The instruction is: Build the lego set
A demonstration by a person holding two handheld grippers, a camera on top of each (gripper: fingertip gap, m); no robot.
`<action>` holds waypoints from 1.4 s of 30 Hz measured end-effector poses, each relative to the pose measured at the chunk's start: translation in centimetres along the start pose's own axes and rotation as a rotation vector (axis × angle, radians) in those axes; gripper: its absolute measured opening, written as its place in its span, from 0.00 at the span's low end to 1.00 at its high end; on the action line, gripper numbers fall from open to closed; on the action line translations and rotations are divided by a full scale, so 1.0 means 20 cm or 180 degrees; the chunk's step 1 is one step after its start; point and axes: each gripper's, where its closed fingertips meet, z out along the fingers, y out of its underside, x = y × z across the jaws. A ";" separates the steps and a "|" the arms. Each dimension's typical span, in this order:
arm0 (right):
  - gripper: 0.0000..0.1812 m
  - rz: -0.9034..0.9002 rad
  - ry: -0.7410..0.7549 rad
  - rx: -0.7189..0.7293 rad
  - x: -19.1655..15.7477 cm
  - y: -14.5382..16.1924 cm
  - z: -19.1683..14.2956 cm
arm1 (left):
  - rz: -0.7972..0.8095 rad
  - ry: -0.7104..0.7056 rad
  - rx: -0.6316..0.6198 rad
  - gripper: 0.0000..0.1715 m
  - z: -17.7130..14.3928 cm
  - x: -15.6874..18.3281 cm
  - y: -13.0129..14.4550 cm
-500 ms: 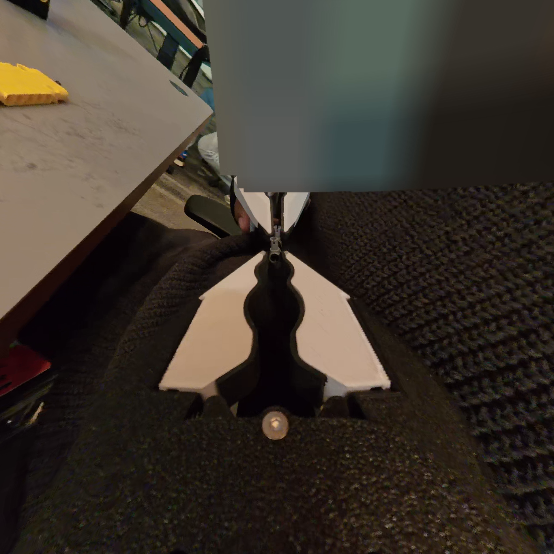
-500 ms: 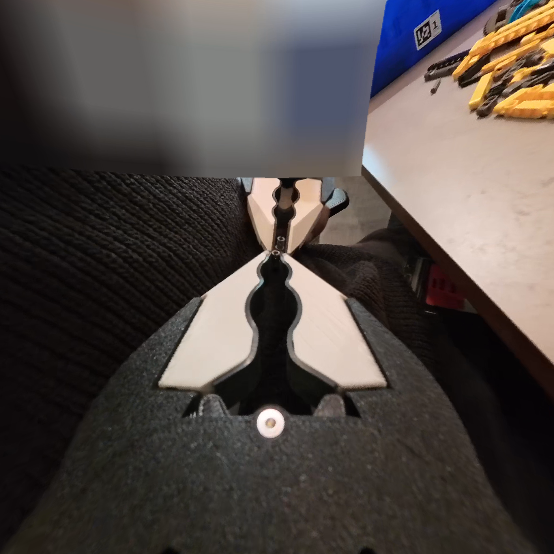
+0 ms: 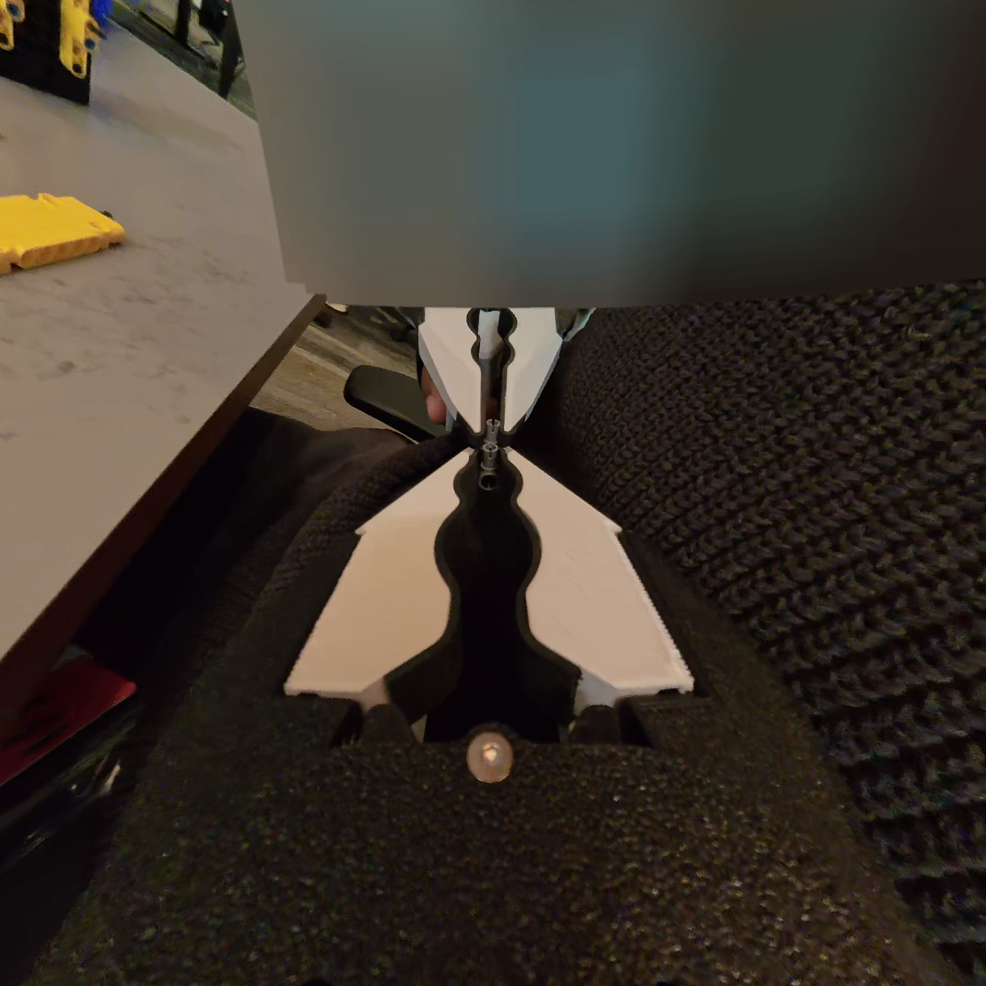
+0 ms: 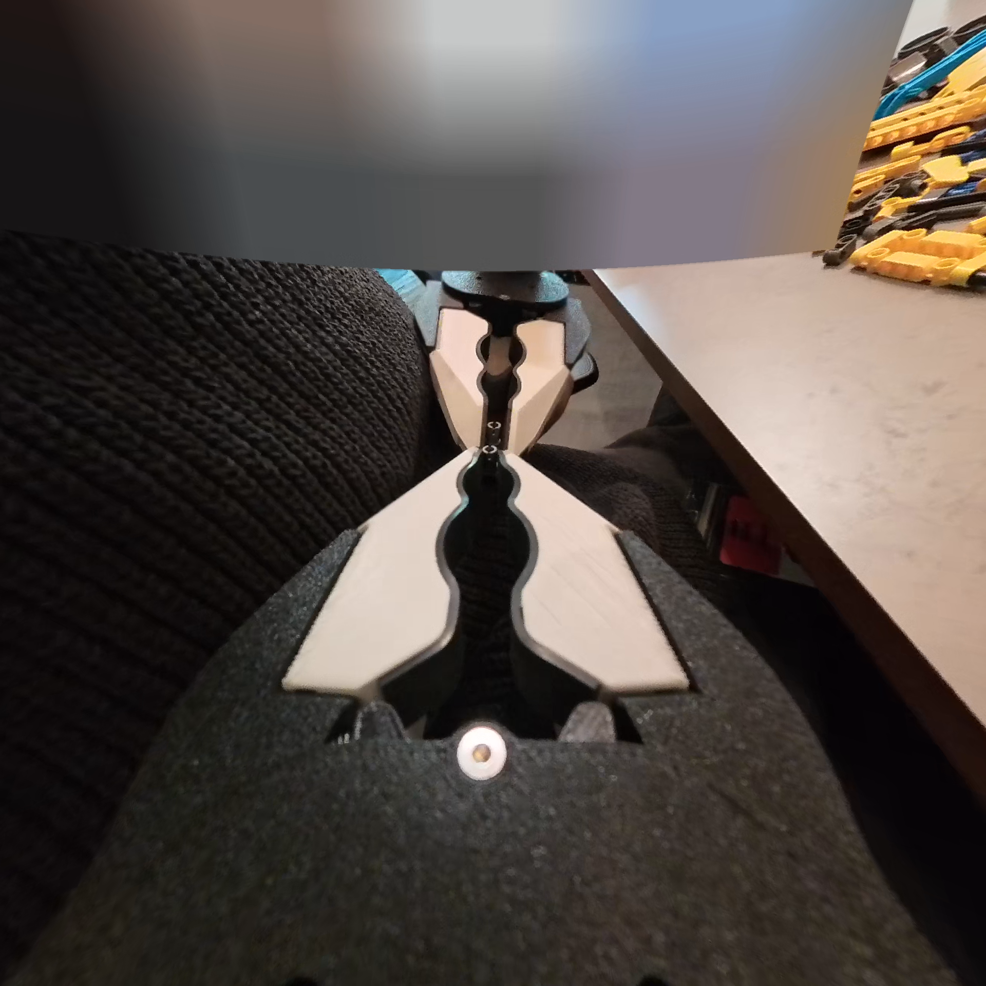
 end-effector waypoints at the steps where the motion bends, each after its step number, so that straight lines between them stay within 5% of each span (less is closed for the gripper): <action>1: 0.03 0.0012 -0.0010 0.0014 0.00 0.00 0.00 | 0.0049 -0.0019 0.0001 0.03 0.00 0.00 0.00; 27: 0.03 -0.0414 0.0259 0.0056 0.04 -0.03 -0.04 | 0.0030 -0.0054 0.0125 0.04 0.00 -0.03 -0.03; 32: 0.15 -0.0303 0.0362 0.0163 0.09 -0.06 -0.06 | 0.0237 -0.0254 0.0227 0.03 -0.02 -0.06 -0.06; 42: 0.16 -0.0437 0.0569 0.0426 0.18 -0.17 -0.06 | 0.0597 -0.0757 0.0351 0.03 -0.09 -0.16 -0.19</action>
